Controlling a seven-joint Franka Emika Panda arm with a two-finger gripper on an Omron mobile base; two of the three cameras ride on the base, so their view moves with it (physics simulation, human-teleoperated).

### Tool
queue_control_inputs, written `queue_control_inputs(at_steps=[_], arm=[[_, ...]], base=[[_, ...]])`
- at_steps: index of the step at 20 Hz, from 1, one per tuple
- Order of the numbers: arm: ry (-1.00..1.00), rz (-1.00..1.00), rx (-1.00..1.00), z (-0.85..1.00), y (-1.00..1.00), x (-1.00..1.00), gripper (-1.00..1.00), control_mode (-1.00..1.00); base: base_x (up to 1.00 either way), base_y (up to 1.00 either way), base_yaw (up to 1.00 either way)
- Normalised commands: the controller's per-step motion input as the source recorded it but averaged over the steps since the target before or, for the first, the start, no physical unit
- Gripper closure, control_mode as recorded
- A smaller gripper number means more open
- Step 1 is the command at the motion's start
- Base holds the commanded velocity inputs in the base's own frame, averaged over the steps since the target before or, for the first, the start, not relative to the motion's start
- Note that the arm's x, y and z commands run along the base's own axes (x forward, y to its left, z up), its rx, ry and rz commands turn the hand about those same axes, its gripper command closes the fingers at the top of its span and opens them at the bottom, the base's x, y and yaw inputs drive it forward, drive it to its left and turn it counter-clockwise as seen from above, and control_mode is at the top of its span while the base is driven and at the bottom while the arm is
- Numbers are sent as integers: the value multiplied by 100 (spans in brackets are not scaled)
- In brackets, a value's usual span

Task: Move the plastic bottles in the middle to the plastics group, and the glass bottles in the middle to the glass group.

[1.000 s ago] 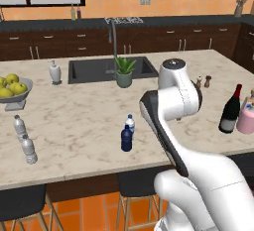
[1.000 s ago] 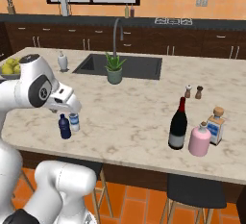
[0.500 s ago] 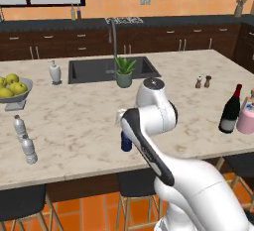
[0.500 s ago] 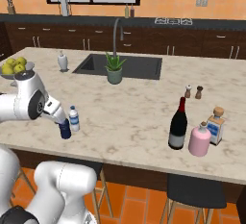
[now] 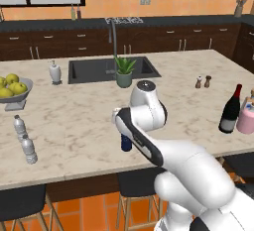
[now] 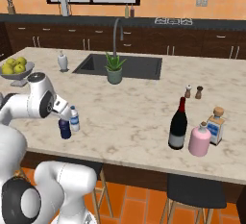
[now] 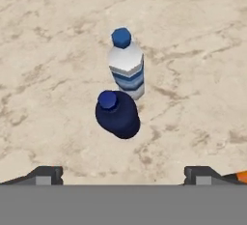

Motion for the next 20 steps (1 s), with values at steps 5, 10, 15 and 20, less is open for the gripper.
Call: queue_control_inputs(at_steps=[5, 10, 15, 20], arm=[[9, 10, 0, -37, 8, 41, -100, -100], [8, 11, -4, -35, 1, 25, -100, -100], [0, 5, -9, -24, 3, 14, -100, -100], [-1, 4, -8, -23, 8, 7, -100, -100]], base=[[0, 0, 0], [0, 0, 0], [0, 0, 0], [0, 0, 0]])
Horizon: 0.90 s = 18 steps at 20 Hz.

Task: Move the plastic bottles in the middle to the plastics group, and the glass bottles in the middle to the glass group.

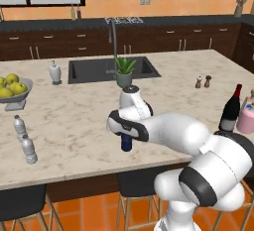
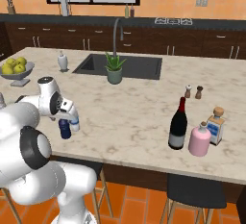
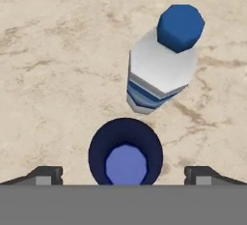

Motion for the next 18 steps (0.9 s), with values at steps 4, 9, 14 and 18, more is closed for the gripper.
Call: queue_control_inputs(at_steps=[4, 9, 14, 18], arm=[[-9, 4, -6, -18, 2, 9, -100, -100], [-9, 3, -8, -17, 0, 4, -100, -100], [-4, 4, -6, -14, -8, 2, 100, -100], [-3, 8, -3, -17, -17, 0, 100, -100]], base=[[0, 0, 0], [0, 0, 0], [0, 0, 0], [0, 0, 0]])
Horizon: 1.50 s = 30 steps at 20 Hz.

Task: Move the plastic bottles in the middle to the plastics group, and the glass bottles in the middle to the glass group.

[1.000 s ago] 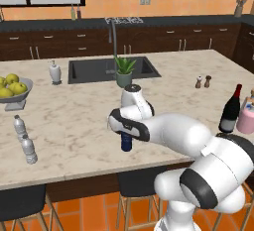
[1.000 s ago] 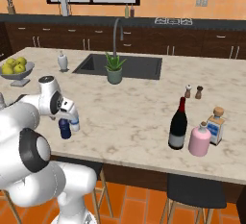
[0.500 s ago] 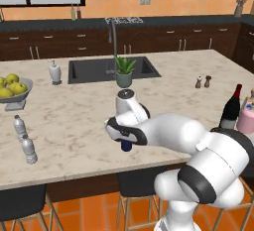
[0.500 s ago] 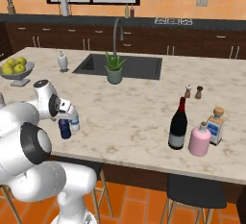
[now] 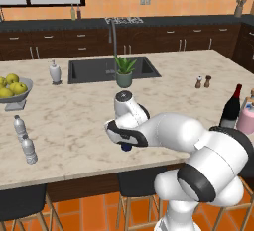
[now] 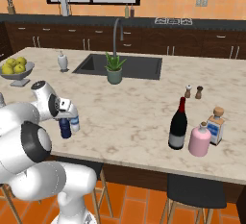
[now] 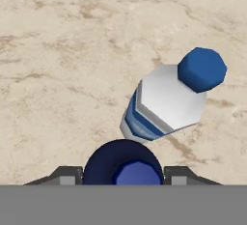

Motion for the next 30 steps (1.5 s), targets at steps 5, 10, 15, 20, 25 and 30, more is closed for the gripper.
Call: queue_control_inputs(at_steps=[5, 10, 15, 20, 25, 30], arm=[[0, 13, 5, 7, 5, -29, 100, -100], [-2, 14, 14, 29, 59, -47, 100, -100], [-1, 7, 0, 9, 100, -32, 100, -100], [0, 2, 0, 14, 100, -8, 100, -100], [-3, 0, 0, 9, 98, 21, 100, -100], [-3, 0, 1, 4, 84, 40, 100, -100]], base=[[0, 0, 0], [0, 0, 0], [0, 0, 0], [0, 0, 0], [0, 0, 0], [0, 0, 0]])
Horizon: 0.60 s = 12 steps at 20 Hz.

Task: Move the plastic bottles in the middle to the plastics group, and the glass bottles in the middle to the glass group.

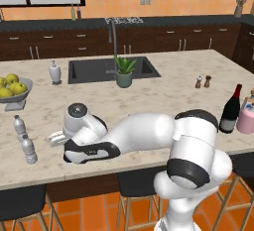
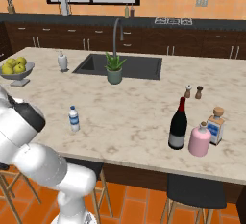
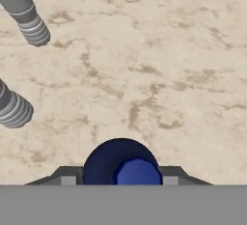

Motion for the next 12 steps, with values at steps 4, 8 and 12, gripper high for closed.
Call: queue_control_inputs(at_steps=[4, 8, 12], arm=[[-7, 0, 4, 0, 52, 43, 100, -100], [-5, 0, 0, -13, 38, 28, 100, -100], [-4, 0, 8, -14, 36, 29, 100, -100]], base=[[0, 0, 0], [0, 0, 0], [0, 0, 0]])
